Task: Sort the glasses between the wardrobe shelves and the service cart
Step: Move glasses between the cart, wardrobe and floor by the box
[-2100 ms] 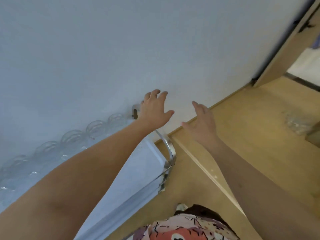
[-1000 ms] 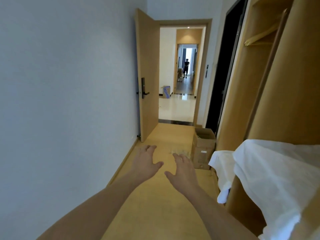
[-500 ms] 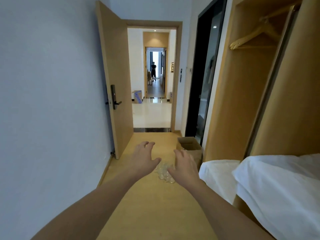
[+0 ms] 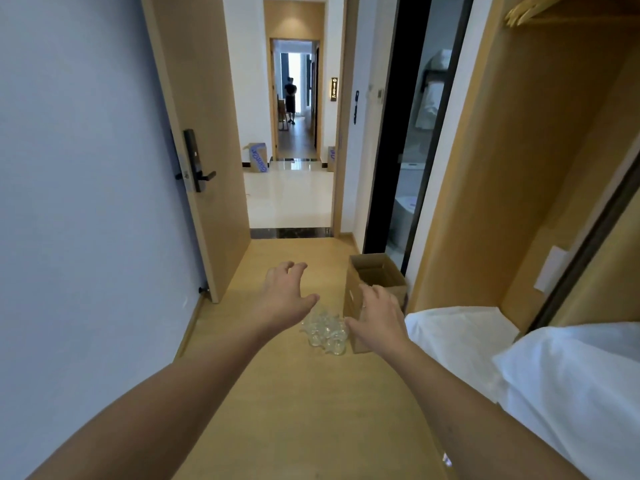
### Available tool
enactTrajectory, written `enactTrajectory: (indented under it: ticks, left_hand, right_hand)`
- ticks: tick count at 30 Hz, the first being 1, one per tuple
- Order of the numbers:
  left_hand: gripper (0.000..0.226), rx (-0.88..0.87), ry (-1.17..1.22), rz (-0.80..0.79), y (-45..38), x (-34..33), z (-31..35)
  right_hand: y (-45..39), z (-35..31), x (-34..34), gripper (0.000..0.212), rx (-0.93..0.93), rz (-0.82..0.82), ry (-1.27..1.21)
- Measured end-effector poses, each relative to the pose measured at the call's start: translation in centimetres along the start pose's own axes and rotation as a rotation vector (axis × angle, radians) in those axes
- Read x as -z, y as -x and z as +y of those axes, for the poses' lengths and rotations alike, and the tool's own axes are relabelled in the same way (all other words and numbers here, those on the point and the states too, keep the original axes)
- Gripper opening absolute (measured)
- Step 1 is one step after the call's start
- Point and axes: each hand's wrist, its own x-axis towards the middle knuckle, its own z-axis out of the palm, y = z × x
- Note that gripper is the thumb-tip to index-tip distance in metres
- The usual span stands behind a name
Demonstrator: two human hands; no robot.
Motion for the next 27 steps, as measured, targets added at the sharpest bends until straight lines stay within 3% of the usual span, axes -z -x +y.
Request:
enactTrajectory:
  ticks: [12,27]
  left_hand:
    - [0.076,0.097,-0.003,-0.089,-21.0,-8.0,-1.2]
    - [0.077,0.165,0.014,-0.241,-38.0,-18.7,-11.3]
  right_hand:
    - [-21.9,5.5,-4.0,0.072,-0.049,-0.145,-0.07]
    - [-39.4,7.9,-16.3,0.069,-0.194,-0.26,-0.051]
